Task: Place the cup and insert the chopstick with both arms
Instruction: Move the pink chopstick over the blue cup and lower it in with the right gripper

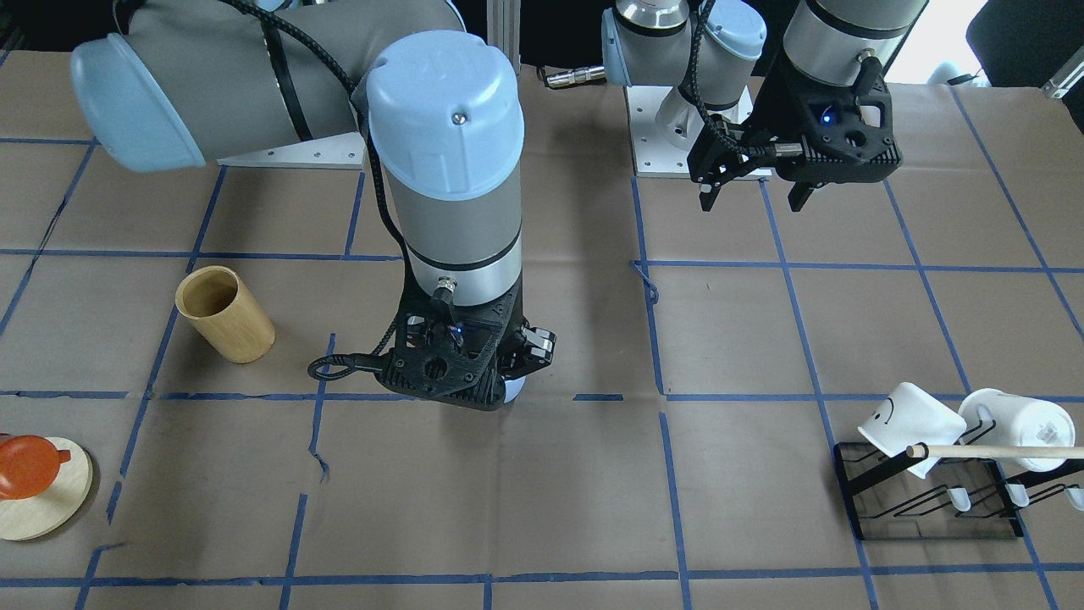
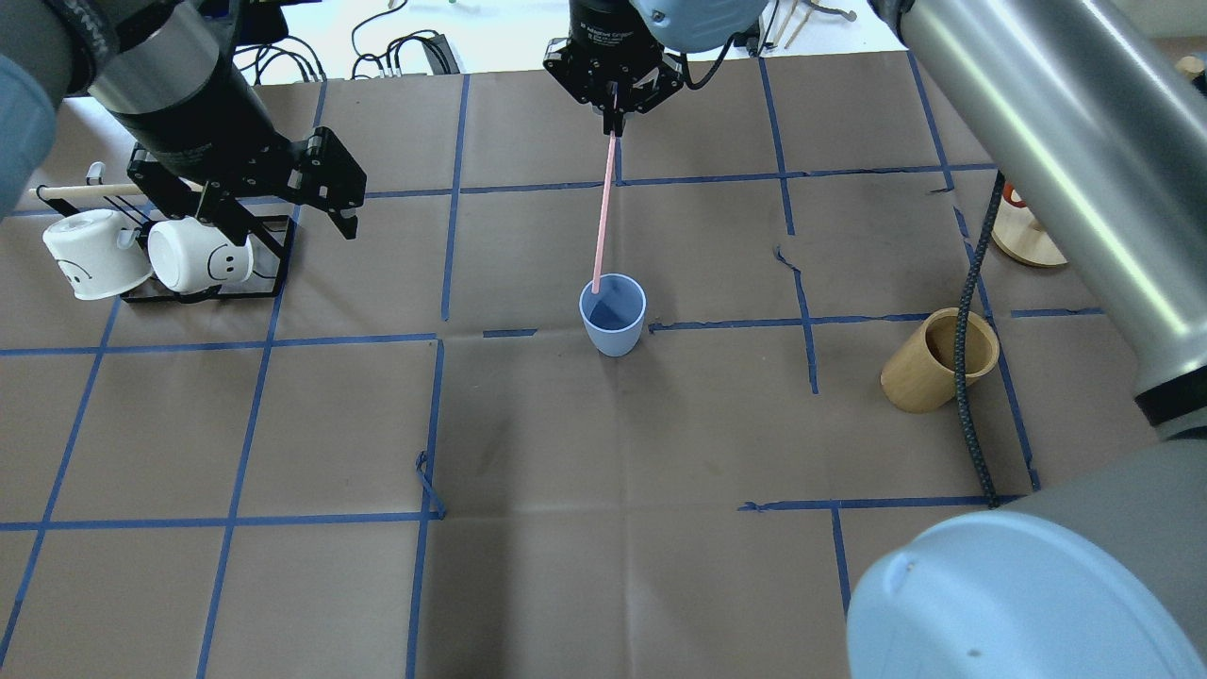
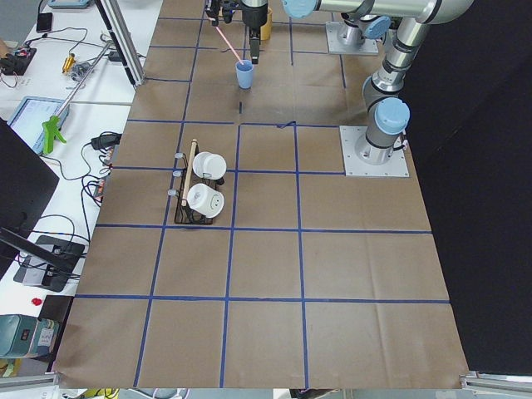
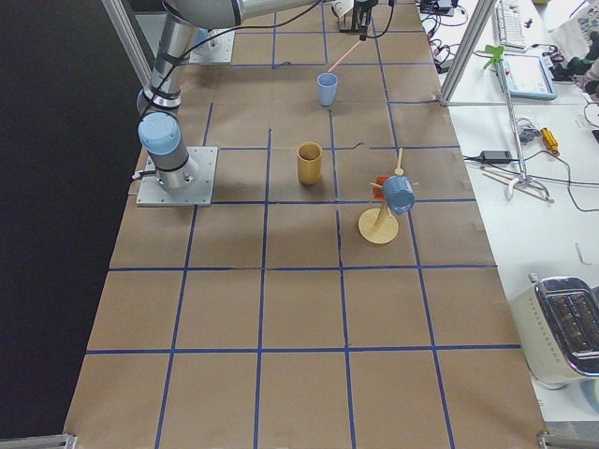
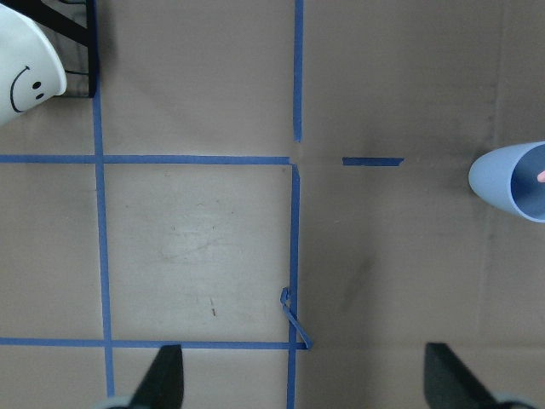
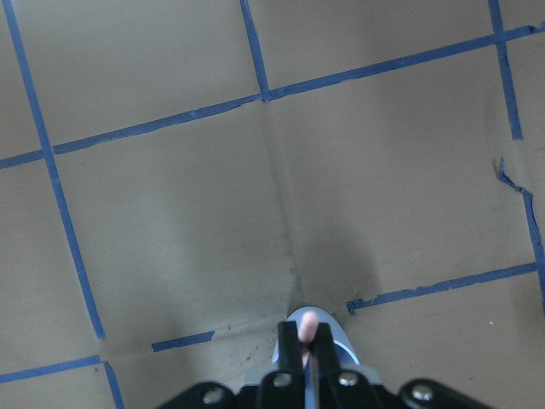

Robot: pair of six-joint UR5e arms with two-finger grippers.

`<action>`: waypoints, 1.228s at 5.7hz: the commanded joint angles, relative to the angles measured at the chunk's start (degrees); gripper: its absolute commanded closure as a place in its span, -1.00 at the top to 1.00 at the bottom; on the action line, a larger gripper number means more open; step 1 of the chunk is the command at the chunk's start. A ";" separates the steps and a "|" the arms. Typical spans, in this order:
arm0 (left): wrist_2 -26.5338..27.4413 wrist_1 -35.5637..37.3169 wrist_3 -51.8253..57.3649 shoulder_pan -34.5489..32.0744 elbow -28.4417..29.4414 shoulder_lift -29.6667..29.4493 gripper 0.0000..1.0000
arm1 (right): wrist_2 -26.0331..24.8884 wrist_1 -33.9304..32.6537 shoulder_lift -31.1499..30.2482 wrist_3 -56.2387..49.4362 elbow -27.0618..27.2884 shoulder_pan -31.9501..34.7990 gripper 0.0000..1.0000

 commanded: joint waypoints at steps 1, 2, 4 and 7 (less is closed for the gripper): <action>0.32 0.36 -0.01 0.29 -0.43 0.40 0.97 | -1.20 -1.09 0.98 -0.36 2.83 0.18 -0.83; -0.29 0.01 0.07 0.21 -0.34 0.31 0.97 | -1.21 -4.75 0.98 -0.53 6.16 0.18 -0.83; -0.30 0.01 0.08 0.03 -0.34 0.22 0.97 | -1.20 -9.88 1.07 -2.97 9.79 0.18 0.97; -0.12 -0.08 -0.01 0.21 -0.34 0.31 0.97 | -1.38 -3.16 -5.14 -7.62 9.97 -1.22 1.00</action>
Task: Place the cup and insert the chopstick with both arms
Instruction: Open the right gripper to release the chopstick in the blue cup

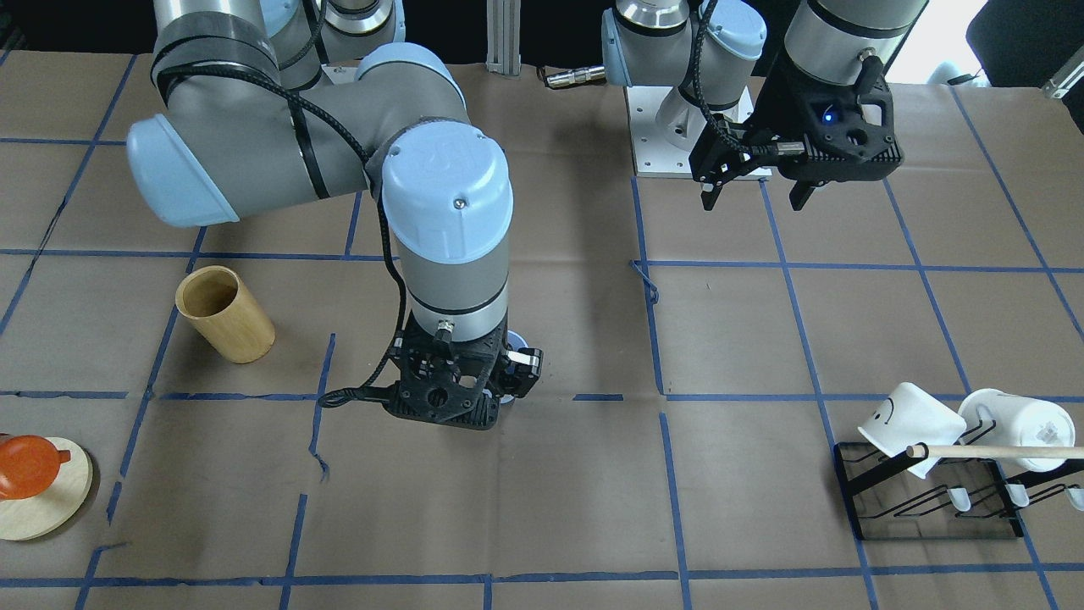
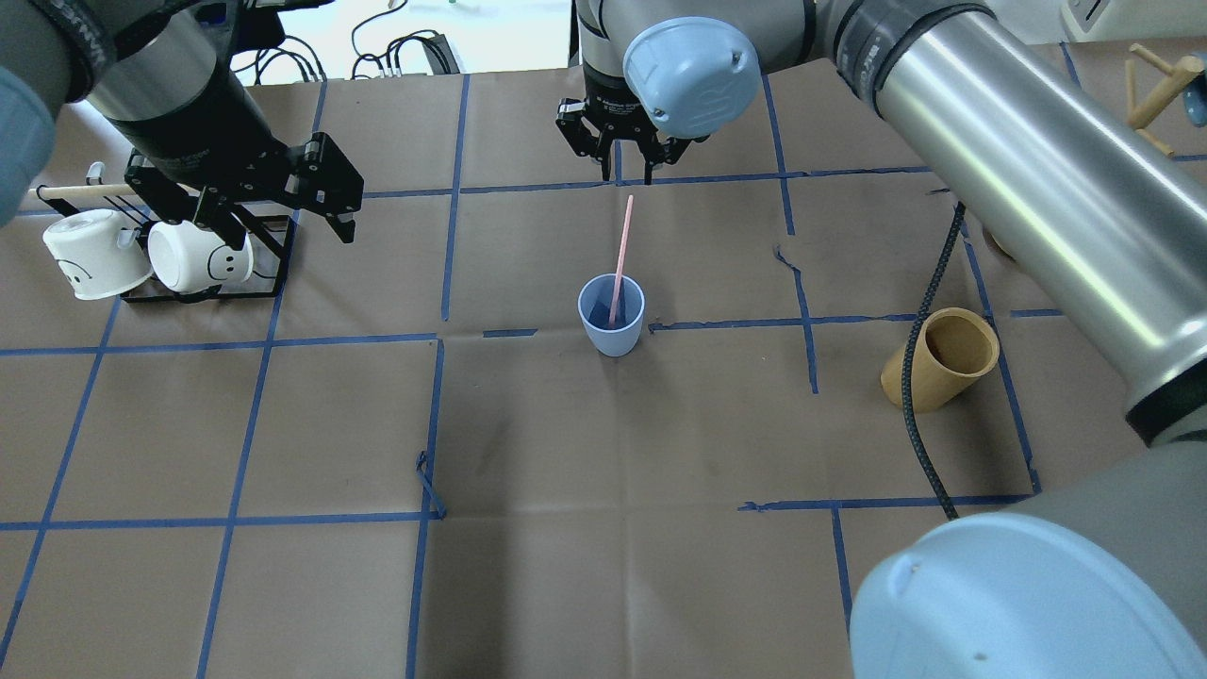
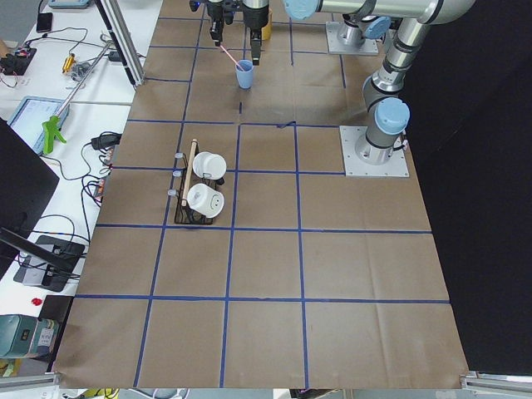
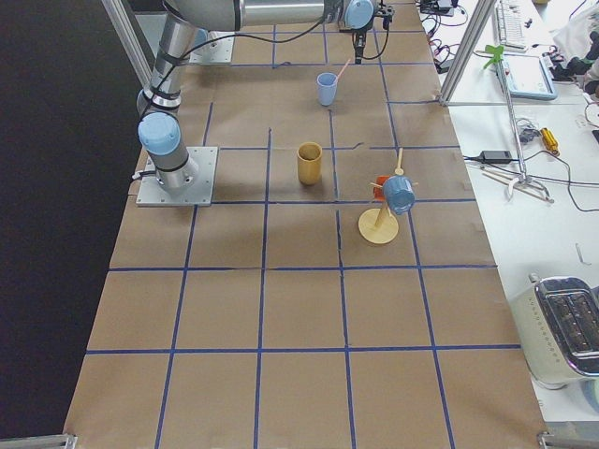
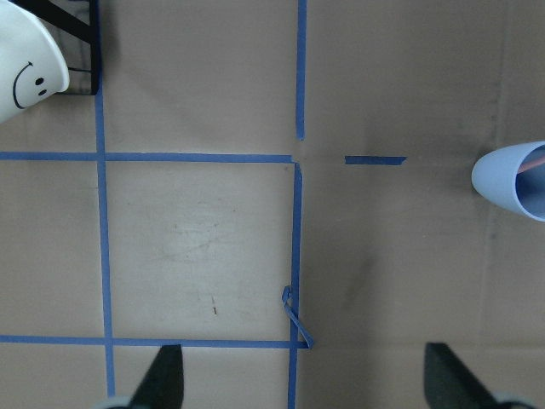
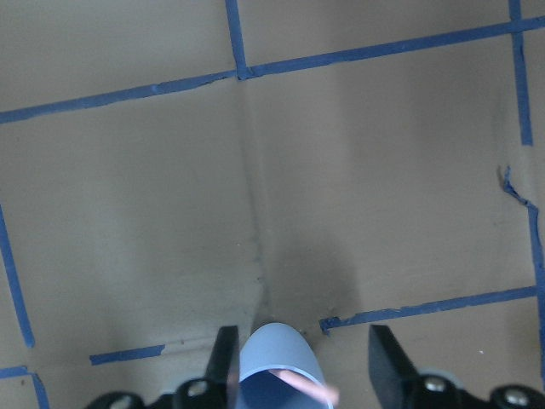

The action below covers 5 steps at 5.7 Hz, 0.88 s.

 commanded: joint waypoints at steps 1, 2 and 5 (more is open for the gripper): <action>0.10 -0.06 -0.02 0.01 0.00 0.03 0.97 | -0.12 7.57 -5.83 -5.13 0.22 -2.41 1.00; 0.10 -0.14 -0.02 -0.08 0.00 0.11 0.97 | -0.12 12.75 -9.69 -11.60 0.57 -5.39 1.00; 0.27 -0.23 -0.02 -0.16 -0.09 0.20 0.97 | -0.03 18.60 -20.67 -23.61 10.53 -17.16 1.00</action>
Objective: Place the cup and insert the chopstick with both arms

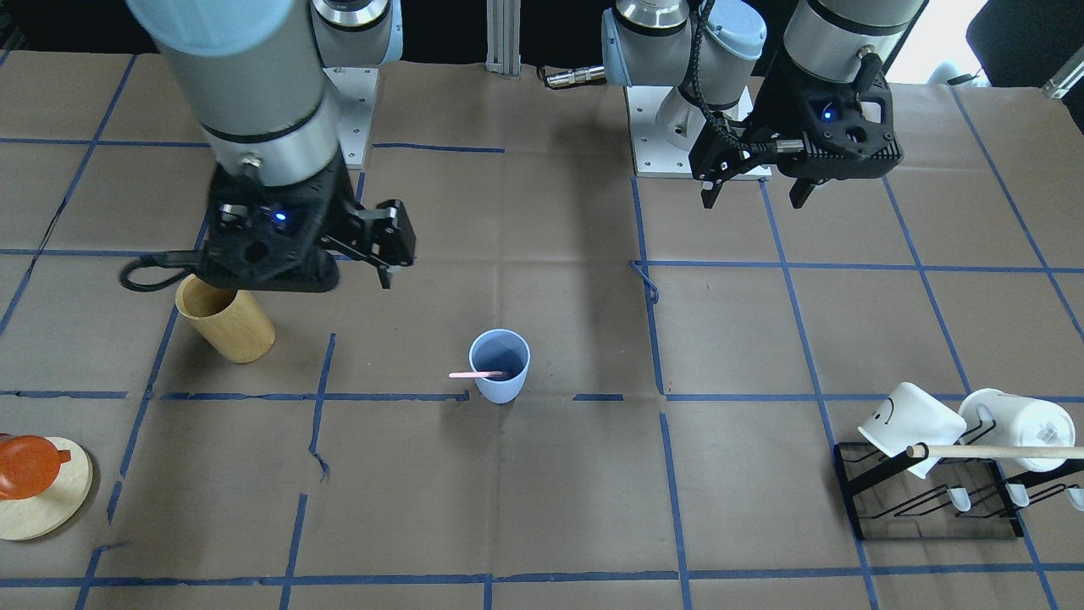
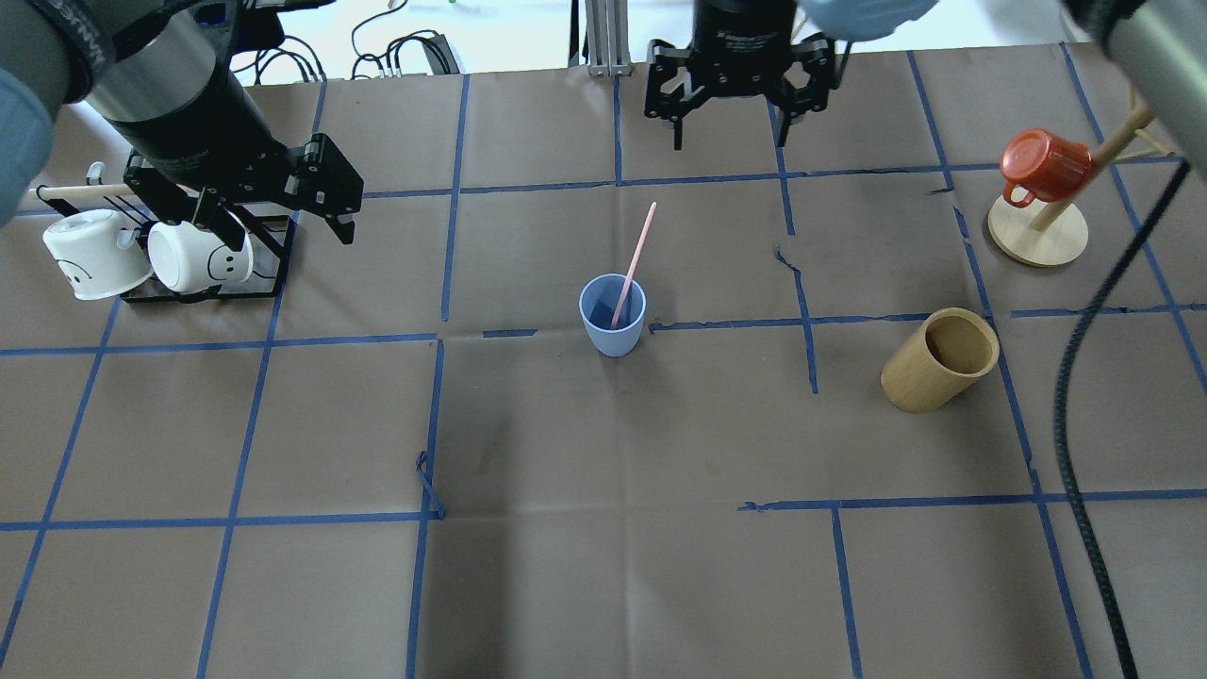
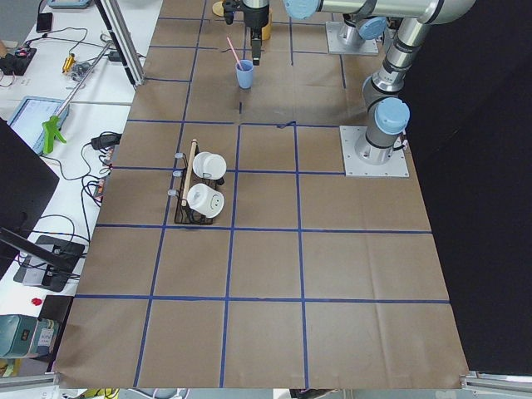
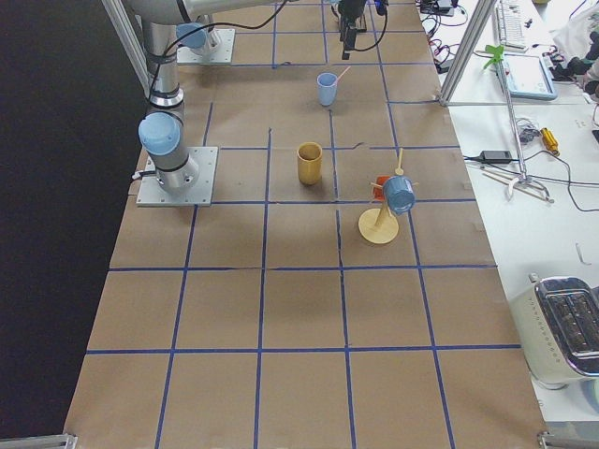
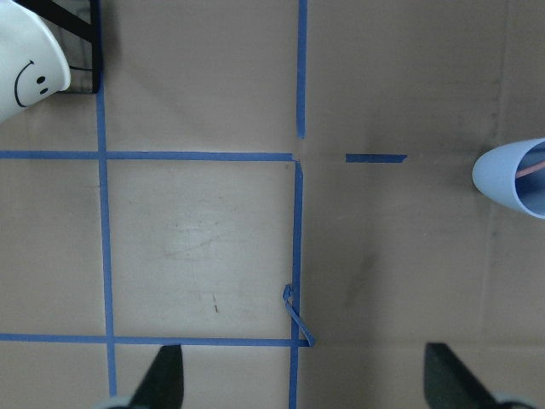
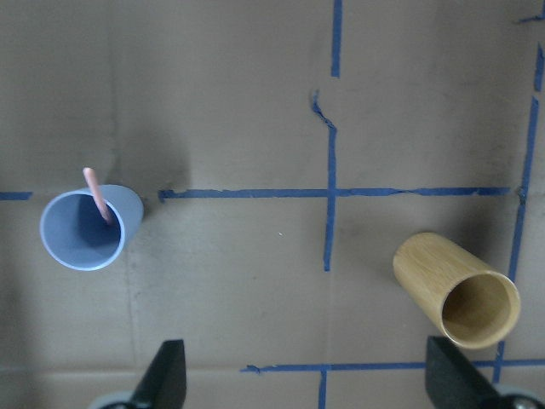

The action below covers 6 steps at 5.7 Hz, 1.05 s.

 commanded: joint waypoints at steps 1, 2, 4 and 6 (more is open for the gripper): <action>0.03 -0.06 0.00 -0.02 -0.02 0.02 0.97 | 0.42 -1.40 -7.48 -0.67 9.88 -4.10 1.00; 0.03 -0.06 0.09 -0.11 -0.02 0.02 0.97 | 1.03 -3.86 -9.08 0.82 13.07 -4.02 1.00; 0.03 -0.15 0.00 -0.20 -0.02 0.02 0.97 | 1.12 -4.76 -9.54 0.84 13.80 -4.02 1.00; 0.11 -0.24 0.00 -0.29 -0.11 0.11 0.97 | 0.95 -4.76 -9.36 0.84 13.80 -4.02 1.00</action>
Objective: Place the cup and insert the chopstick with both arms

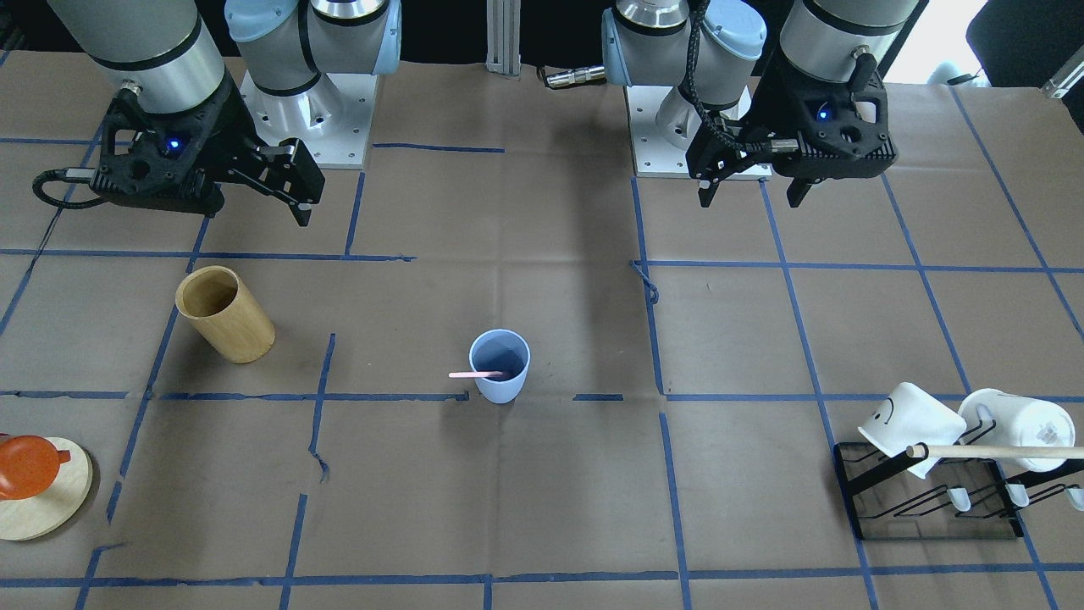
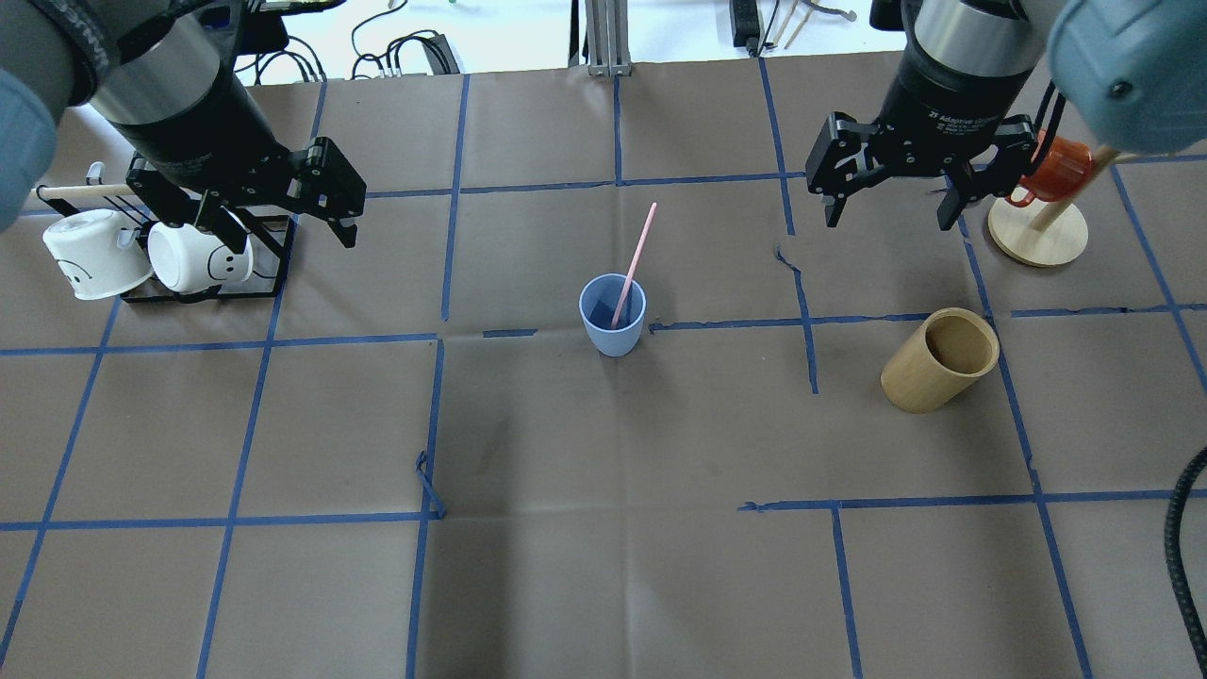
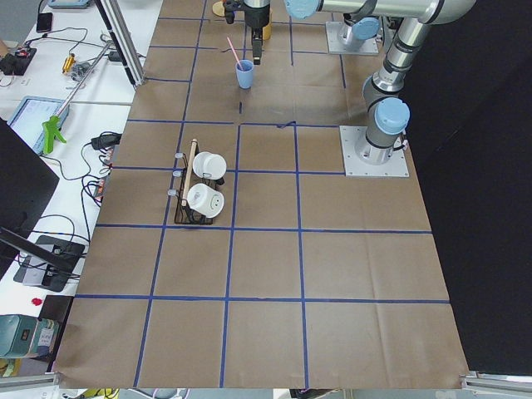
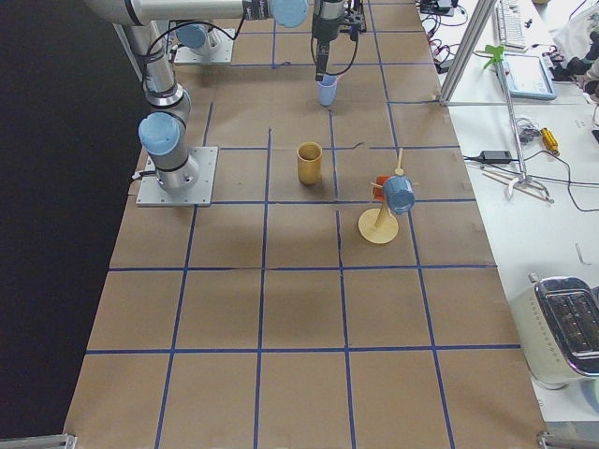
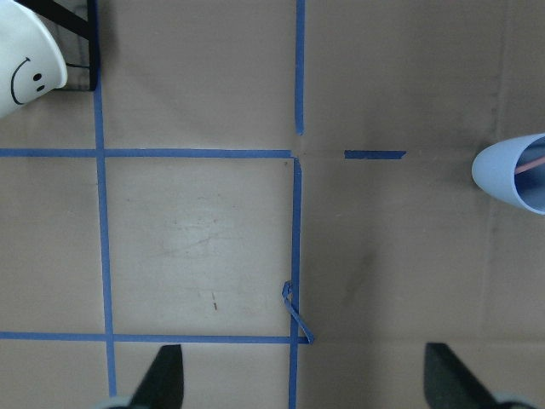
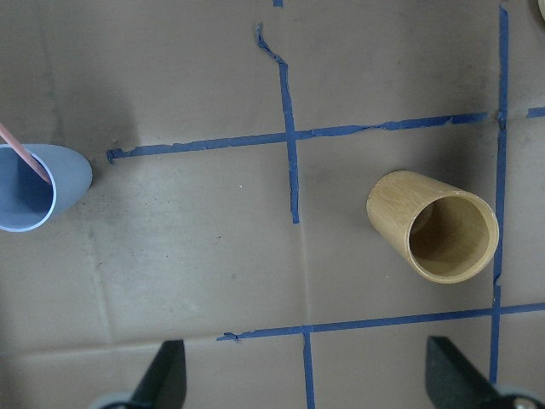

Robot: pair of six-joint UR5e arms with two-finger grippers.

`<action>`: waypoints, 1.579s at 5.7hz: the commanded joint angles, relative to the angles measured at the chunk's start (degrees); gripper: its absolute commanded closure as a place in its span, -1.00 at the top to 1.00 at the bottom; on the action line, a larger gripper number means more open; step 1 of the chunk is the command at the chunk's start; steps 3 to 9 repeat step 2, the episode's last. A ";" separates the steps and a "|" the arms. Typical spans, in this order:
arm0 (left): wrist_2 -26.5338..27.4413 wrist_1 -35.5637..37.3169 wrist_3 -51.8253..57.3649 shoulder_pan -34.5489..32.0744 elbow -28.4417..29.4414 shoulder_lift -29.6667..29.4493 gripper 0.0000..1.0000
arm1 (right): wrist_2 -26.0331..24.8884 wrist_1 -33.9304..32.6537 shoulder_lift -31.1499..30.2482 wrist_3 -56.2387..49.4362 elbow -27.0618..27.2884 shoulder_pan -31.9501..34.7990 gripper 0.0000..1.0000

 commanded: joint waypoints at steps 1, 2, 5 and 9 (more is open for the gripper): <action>0.06 0.07 0.00 -0.03 -0.02 -0.03 0.97 | -0.16 -0.03 0.07 -0.09 0.03 0.00 1.00; 0.06 0.07 0.00 -0.03 -0.02 -0.03 0.97 | -0.25 -0.03 -0.02 -0.09 0.12 0.00 1.00; 0.06 0.07 0.00 -0.03 -0.02 -0.03 0.97 | -0.25 -0.03 -0.02 -0.09 0.12 0.00 1.00; 0.06 0.07 0.00 -0.03 -0.02 -0.03 0.97 | -0.25 -0.03 -0.02 -0.09 0.12 0.00 1.00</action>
